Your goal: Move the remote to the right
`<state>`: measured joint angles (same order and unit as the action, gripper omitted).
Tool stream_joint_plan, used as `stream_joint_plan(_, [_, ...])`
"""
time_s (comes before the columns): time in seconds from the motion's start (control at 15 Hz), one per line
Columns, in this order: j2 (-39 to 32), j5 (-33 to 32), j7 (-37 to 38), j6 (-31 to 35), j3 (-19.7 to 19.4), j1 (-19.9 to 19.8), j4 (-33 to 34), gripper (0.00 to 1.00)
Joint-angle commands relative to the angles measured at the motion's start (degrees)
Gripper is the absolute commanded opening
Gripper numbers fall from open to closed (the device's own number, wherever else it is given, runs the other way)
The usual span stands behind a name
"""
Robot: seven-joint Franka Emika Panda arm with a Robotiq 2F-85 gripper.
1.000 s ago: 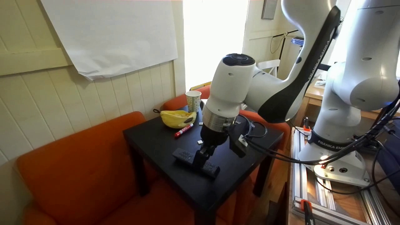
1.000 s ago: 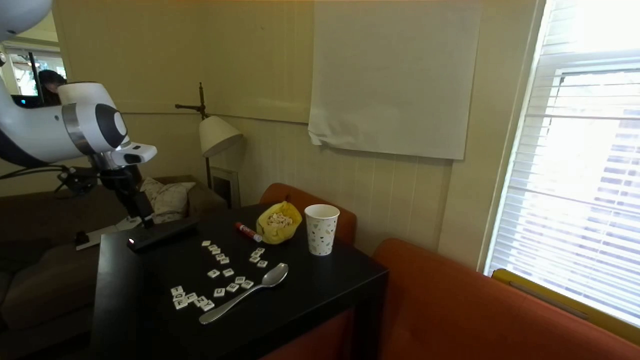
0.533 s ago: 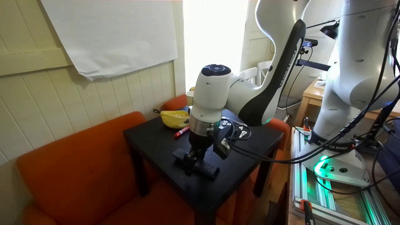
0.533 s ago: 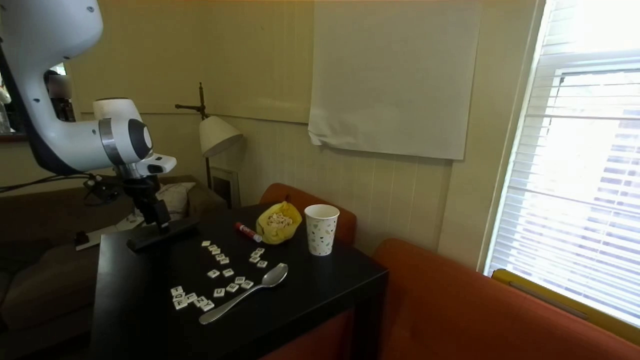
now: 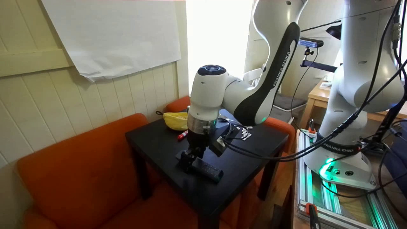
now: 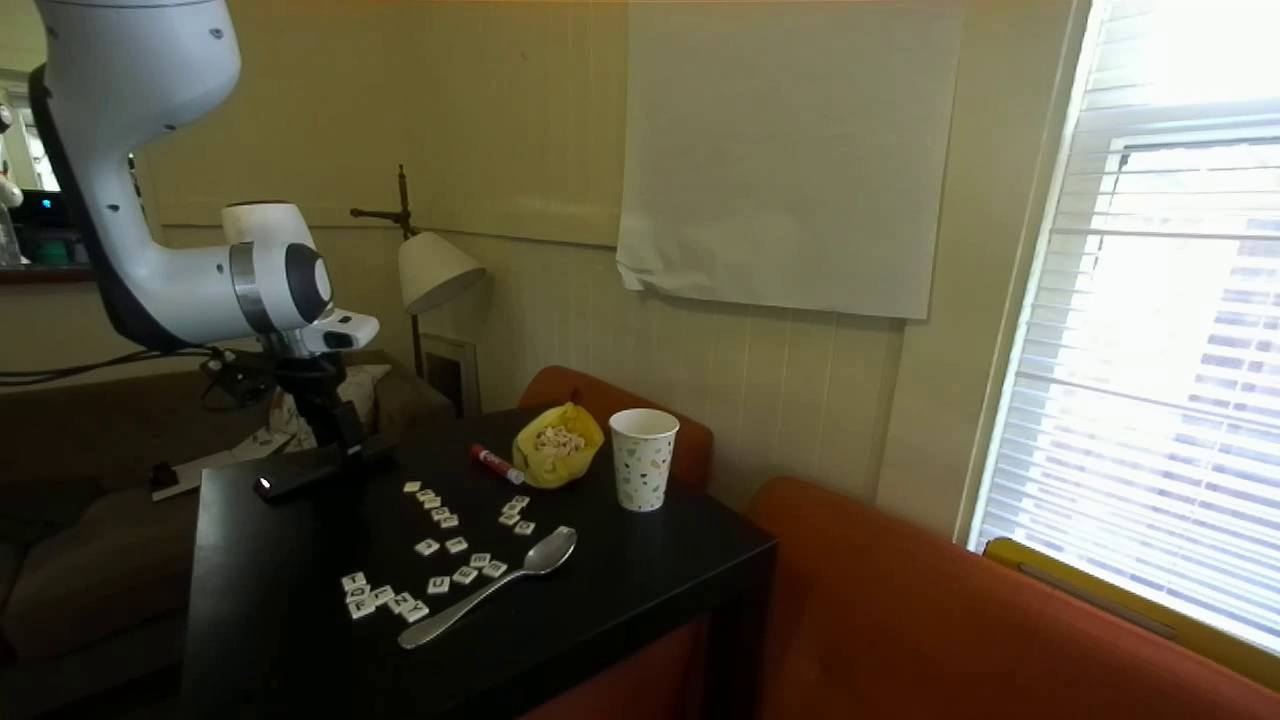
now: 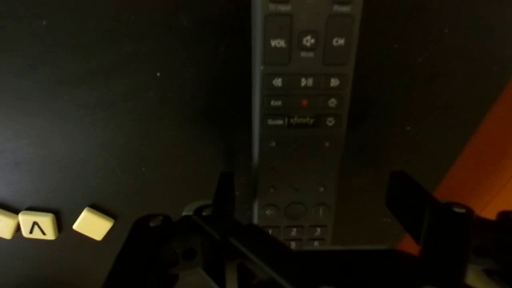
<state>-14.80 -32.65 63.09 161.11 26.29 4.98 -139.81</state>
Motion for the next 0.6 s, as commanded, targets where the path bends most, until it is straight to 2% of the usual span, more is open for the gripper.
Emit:
stream_joint_plan(0.0, [-0.1, 1.4, -1.5, 0.2, 0.5, -1.4, 0.1, 0.66])
stream_joint_plan(0.33, [0.4, 2.0, -1.6, 0.4, 1.2, -2.4, -0.6, 0.3])
stream_joint_plan(0.4, [0.6, 2.5, -2.1, 0.5, 1.7, -2.6, -0.6, 0.26])
stream_joint_plan(0.47, [0.9, 3.8, -3.4, 0.9, 2.7, -3.4, -0.7, 0.26])
stream_joint_plan(0.53, [2.2, 12.2, -11.1, 2.1, -1.9, 2.2, -1.0, 0.26])
